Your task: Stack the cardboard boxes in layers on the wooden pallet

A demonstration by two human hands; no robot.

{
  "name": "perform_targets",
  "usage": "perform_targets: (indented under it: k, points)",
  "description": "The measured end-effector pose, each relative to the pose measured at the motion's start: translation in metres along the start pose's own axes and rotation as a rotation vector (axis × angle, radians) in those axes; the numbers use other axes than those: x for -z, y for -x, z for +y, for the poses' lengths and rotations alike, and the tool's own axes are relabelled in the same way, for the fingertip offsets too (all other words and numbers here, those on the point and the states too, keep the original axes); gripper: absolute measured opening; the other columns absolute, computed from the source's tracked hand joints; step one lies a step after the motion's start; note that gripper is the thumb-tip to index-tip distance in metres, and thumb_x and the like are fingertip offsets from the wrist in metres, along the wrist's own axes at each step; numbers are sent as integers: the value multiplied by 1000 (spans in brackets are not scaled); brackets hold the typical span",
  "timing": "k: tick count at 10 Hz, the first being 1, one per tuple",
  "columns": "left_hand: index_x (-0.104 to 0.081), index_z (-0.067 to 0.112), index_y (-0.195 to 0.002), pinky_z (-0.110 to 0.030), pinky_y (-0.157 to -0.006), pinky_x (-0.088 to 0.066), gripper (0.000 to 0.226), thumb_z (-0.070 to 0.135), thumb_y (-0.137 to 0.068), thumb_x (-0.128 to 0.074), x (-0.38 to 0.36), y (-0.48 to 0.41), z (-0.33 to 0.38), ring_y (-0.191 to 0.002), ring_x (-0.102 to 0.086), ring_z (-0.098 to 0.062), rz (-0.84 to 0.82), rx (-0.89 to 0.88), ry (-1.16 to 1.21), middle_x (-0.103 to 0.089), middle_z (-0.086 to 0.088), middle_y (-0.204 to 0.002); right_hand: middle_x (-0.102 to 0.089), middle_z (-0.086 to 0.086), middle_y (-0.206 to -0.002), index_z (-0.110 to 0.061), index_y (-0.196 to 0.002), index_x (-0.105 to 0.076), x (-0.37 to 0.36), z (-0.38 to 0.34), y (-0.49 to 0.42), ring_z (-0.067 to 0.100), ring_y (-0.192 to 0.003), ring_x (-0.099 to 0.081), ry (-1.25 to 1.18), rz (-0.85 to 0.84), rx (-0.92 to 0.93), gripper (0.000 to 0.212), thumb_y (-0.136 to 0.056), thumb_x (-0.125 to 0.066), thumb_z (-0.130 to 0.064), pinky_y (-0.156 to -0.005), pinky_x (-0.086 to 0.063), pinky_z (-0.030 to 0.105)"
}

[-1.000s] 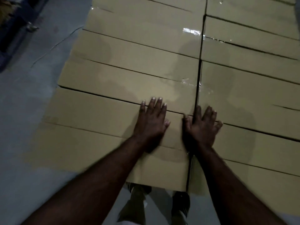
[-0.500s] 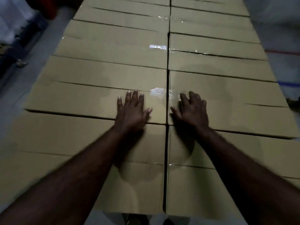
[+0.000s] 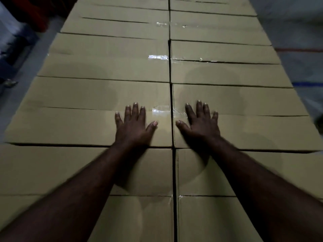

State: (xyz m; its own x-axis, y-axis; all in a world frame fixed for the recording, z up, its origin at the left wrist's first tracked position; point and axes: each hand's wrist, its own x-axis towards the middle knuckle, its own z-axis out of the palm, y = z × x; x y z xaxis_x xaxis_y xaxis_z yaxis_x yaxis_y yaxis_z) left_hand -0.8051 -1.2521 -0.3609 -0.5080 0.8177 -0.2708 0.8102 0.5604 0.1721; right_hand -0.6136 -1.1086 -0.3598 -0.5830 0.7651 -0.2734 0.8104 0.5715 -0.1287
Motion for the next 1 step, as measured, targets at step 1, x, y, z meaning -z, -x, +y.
perform_targets:
  k: [1]
  points:
    - [-19, 18, -156, -60, -120, -4, 79, 70, -96, -22, 31, -11, 6, -153, -3, -29, -7, -37, 72, -7, -6, -166, 5, 9, -168, -32, -159, -7, 30, -7, -5, 29, -154, 5, -71, -2, -27, 83, -92, -21, -77, -121, -2, 60]
